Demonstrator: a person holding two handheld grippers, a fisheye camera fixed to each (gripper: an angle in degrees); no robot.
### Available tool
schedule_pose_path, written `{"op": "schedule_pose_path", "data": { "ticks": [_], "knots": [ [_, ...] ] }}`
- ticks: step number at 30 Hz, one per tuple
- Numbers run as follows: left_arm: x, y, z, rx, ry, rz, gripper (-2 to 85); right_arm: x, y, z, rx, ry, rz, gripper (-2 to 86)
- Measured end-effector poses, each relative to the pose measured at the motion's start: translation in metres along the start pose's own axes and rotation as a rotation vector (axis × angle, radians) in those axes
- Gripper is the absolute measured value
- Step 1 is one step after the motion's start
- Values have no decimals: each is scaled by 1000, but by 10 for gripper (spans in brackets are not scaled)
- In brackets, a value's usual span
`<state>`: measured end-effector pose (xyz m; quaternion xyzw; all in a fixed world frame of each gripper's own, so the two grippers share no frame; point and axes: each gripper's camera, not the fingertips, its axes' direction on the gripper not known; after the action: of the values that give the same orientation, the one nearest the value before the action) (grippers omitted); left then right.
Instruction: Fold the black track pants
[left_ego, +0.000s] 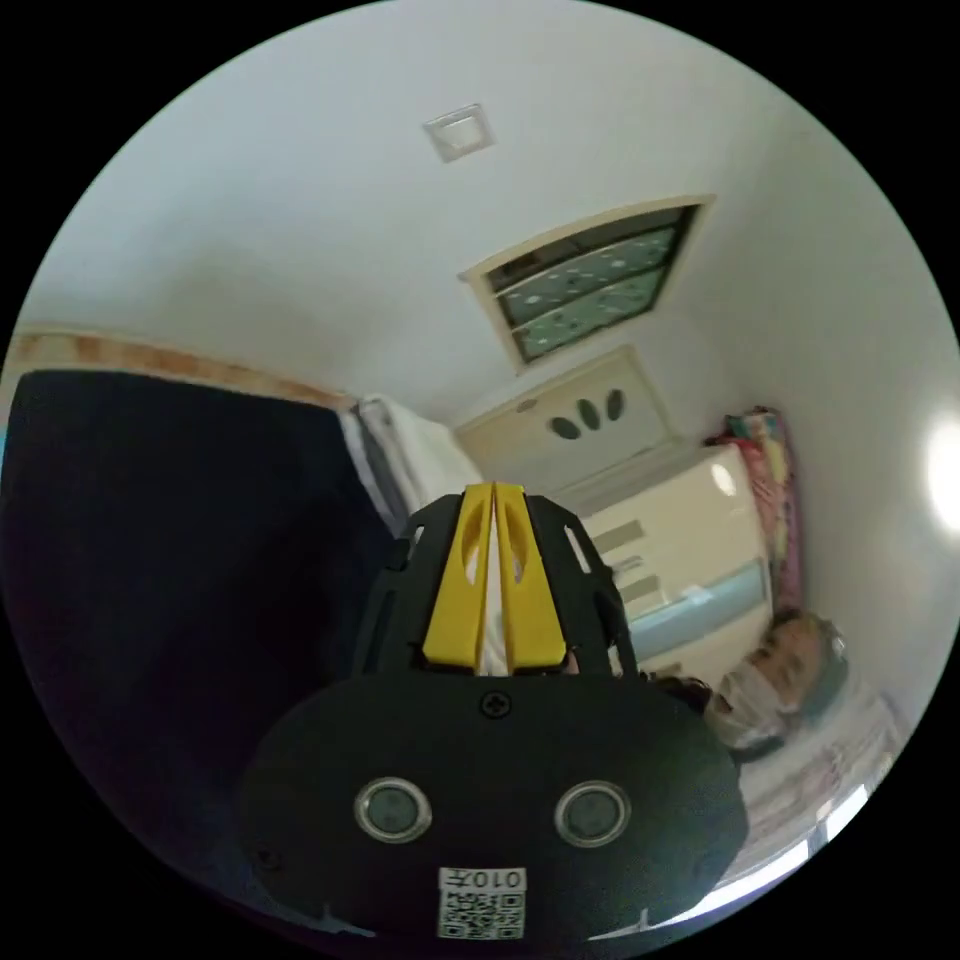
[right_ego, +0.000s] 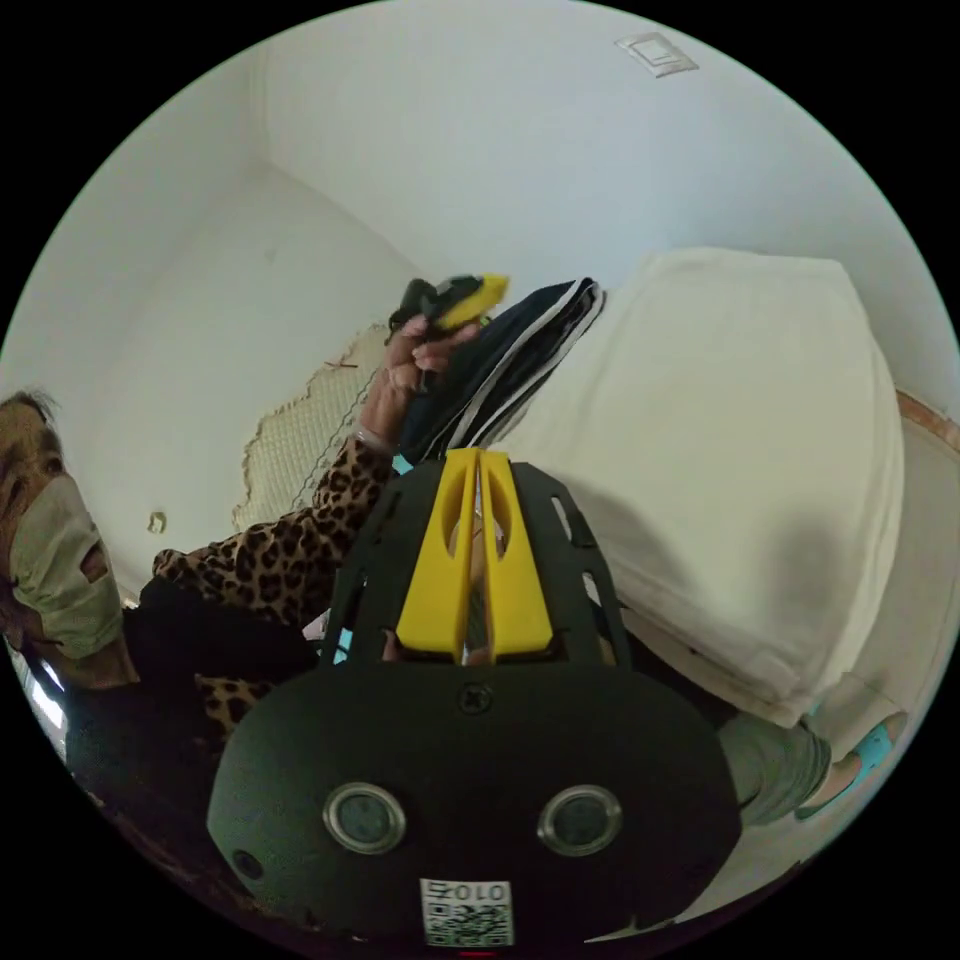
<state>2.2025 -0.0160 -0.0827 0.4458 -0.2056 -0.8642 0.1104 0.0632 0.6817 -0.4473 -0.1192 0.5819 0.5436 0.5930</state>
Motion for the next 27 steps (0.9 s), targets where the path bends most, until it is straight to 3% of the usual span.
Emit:
{"op": "schedule_pose_path", "data": {
  "ticks": [2, 3, 9, 13, 17, 19, 20, 22, 27],
  "knots": [
    [-53, 13, 40, -101, -167, -164, -2, 8, 8, -10, 57, 29, 20, 26],
    [-68, 22, 48, -76, -96, -203, -2, 10, 10, -12, 64, 29, 26, 26],
    [-8, 14, 40, -68, -170, -129, -2, 22, -23, 0, 106, -60, -11, 25],
    [35, 10, 17, -17, -235, -61, -2, 1, -139, 62, -39, 100, -167, 23],
    [78, 31, -3, 14, -530, -1, -2, 29, -244, 138, -124, 169, -120, 22],
    [68, 51, 5, -43, -556, -33, -2, 59, -266, 174, -182, 230, -46, 22],
    [55, 65, 20, -132, -643, -50, -2, 83, -272, 206, -277, 295, 7, 22],
    [49, 89, 32, -100, -674, 7, -3, 120, -264, 264, -541, 360, 76, 22],
    [68, 102, 37, -98, -681, 16, -3, 126, -253, 293, -565, 435, 25, 23]
  ]
}}
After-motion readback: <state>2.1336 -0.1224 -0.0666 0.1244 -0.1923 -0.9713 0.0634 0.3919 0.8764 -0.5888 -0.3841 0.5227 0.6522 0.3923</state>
